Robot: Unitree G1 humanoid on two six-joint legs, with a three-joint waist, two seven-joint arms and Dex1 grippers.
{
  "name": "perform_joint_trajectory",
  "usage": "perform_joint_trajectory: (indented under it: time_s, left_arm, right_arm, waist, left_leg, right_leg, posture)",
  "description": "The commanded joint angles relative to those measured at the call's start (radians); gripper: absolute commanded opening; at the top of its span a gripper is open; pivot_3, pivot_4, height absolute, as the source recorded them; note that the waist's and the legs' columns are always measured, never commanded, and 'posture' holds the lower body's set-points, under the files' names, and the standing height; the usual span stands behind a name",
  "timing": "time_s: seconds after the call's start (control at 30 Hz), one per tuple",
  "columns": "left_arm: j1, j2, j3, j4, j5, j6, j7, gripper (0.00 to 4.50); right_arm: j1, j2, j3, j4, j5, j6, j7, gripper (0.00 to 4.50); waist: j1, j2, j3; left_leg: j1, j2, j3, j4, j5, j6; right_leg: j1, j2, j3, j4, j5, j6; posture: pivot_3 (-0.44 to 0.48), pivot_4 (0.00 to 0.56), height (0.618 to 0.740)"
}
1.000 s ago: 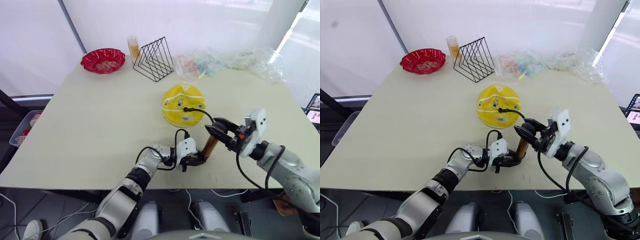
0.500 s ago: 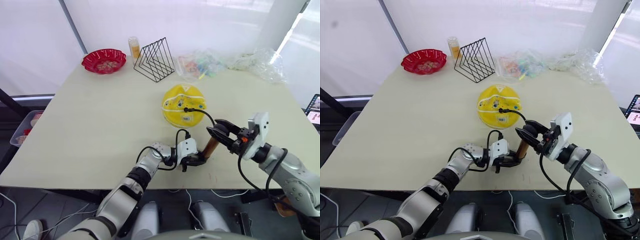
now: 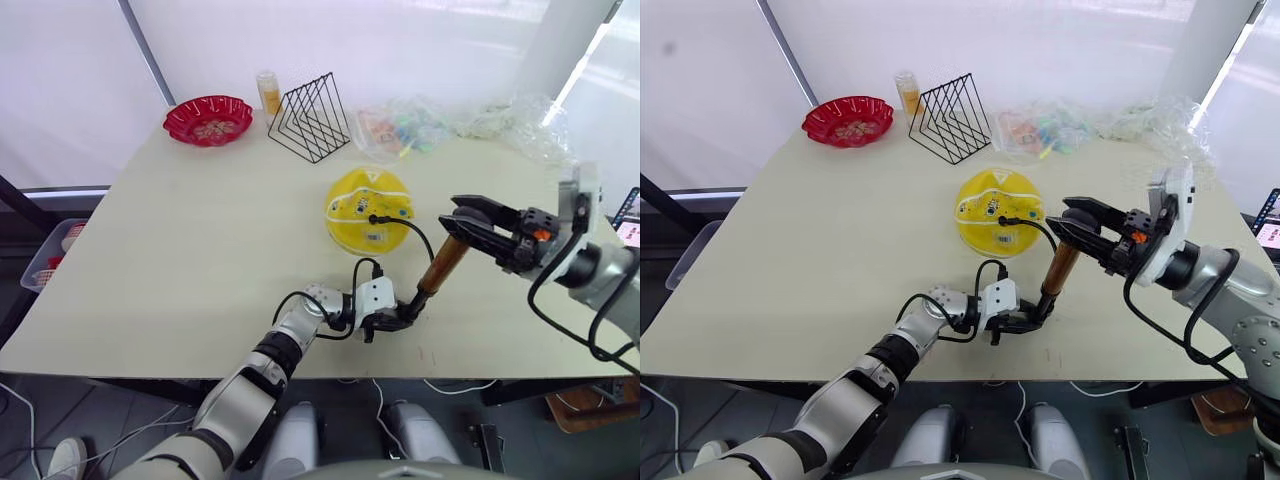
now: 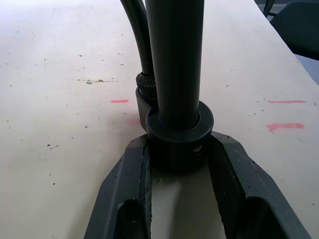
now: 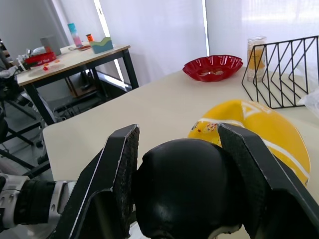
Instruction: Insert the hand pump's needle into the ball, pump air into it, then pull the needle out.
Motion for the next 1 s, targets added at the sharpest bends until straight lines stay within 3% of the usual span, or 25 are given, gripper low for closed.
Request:
perform_joint_trajectory:
  time_s: [0.03, 0.13, 0.37, 1.0]
  left_arm:
    - [0.029, 0.022, -0.036, 0.075, 0.066, 0.023, -0.002, 1.15]
    - [0.028, 0.022, -0.035, 0.077, 0.066, 0.022, -0.002, 1.15]
    - [0.033, 0.022, -0.035, 0.092, 0.062, -0.003, -0.021, 1.15]
    - [0.04, 0.02, -0.036, 0.117, 0.07, -0.016, -0.013, 1.15]
  right_arm:
    - [-0.035, -0.028, -0.101, 0.0, 0.011, -0.013, -0.03, 2.03]
    - [-0.036, -0.029, -0.103, 0.0, 0.016, -0.007, -0.034, 2.03]
    - [-0.149, -0.147, -0.203, 0.082, 0.151, 0.064, -0.048, 2.03]
    - [-0.253, -0.19, -0.219, 0.131, 0.247, 0.131, -0.099, 2.03]
  waist:
    - [0.0, 0.0, 0.0]
    - [0.0, 0.0, 0.0]
    - [0.0, 0.002, 0.003]
    - [0.001, 0.003, 0.004]
  left_leg:
    - [0.0, 0.0, 0.0, 0.0, 0.0, 0.0]
    - [0.0, 0.0, 0.0, 0.0, 0.0, 0.0]
    - [0.0, 0.0, 0.0, 0.0, 0.0, 0.0]
    - [-0.005, 0.0, 0.001, -0.002, -0.004, 0.006]
  right_leg:
    - [0.0, 0.0, 0.0, 0.0, 0.0, 0.0]
    - [0.0, 0.0, 0.0, -0.001, 0.0, 0.0]
    - [0.0, -0.001, 0.0, -0.001, 0.0, 0.0]
    - [-0.001, -0.001, 0.0, -0.008, 0.004, -0.001]
  posture:
    - [0.0, 0.15, 0.735]
    - [0.0, 0.15, 0.735]
    - [0.0, 0.15, 0.735]
    - [0.0, 0.15, 0.735]
